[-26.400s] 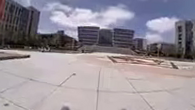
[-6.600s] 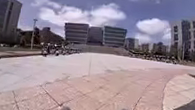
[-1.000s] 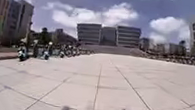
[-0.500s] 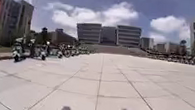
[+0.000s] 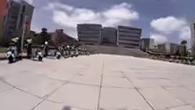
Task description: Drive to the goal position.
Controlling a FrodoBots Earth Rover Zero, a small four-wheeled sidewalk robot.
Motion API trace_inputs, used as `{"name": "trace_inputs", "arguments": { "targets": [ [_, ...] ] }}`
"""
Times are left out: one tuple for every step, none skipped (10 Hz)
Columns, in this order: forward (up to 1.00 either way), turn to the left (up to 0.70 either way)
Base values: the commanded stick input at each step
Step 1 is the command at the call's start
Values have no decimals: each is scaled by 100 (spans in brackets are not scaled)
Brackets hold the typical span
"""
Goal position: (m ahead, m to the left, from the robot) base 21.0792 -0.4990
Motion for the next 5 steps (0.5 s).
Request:
{"name": "trace_inputs", "arguments": {
  "targets": [
    [70,0],
    [70,0],
    [70,0],
    [70,0],
    [70,0]
  ]
}}
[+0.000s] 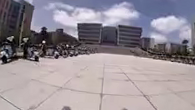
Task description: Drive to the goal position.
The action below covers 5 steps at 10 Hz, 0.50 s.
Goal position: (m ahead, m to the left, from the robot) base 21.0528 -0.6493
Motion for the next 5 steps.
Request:
{"name": "trace_inputs", "arguments": {
  "targets": [
    [70,0],
    [70,0],
    [70,0],
    [70,0],
    [70,0]
  ]
}}
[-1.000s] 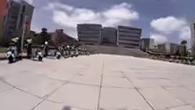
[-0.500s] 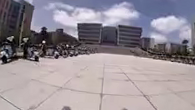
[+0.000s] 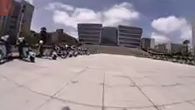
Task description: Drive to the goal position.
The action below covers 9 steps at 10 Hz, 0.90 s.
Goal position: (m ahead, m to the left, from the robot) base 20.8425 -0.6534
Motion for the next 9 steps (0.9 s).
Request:
{"name": "trace_inputs", "arguments": {
  "targets": [
    [70,0],
    [70,0],
    [70,0],
    [70,0],
    [70,0],
    [70,0],
    [70,-13],
    [70,-35],
    [70,-35]
  ]
}}
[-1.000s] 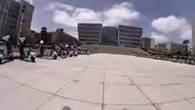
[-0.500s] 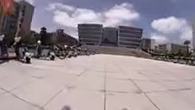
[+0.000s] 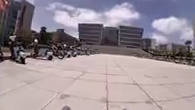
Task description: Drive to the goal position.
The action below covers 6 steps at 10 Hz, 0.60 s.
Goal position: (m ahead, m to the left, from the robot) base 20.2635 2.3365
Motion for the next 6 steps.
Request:
{"name": "trace_inputs", "arguments": {
  "targets": [
    [70,-35],
    [70,-34],
    [70,-2],
    [70,0],
    [70,0],
    [70,0]
  ]
}}
